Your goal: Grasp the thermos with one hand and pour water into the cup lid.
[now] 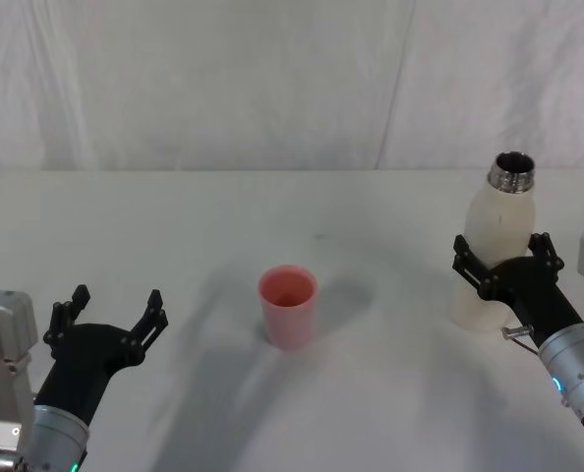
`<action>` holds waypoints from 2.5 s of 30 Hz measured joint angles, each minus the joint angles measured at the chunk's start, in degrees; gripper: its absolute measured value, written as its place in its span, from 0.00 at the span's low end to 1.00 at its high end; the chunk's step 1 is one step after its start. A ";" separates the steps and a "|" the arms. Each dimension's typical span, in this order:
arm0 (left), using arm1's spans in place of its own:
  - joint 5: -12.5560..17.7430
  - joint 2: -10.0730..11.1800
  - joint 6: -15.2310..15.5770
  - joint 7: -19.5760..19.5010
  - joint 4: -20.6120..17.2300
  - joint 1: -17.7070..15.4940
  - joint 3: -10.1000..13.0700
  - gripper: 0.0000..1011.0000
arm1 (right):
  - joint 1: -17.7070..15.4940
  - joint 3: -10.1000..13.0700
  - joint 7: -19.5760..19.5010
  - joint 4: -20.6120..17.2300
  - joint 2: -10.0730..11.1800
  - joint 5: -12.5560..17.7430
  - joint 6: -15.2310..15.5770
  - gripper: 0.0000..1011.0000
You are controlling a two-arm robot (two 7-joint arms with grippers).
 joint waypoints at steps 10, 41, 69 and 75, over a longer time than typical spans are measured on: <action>0.00 0.00 0.00 0.00 0.00 0.00 0.00 0.99 | -0.17 0.49 -0.34 0.11 -0.45 0.37 0.01 0.95; 0.00 0.00 0.00 0.00 0.00 0.00 0.00 0.99 | 0.04 0.78 0.14 0.25 -0.16 0.71 0.74 0.95; 0.00 0.00 0.00 0.00 0.00 0.00 0.00 0.99 | 0.00 0.78 0.16 0.25 -0.17 0.57 0.74 0.99; 0.00 0.00 0.00 0.00 0.00 0.00 0.00 0.99 | 0.00 0.78 0.16 0.25 -0.17 0.57 0.68 0.99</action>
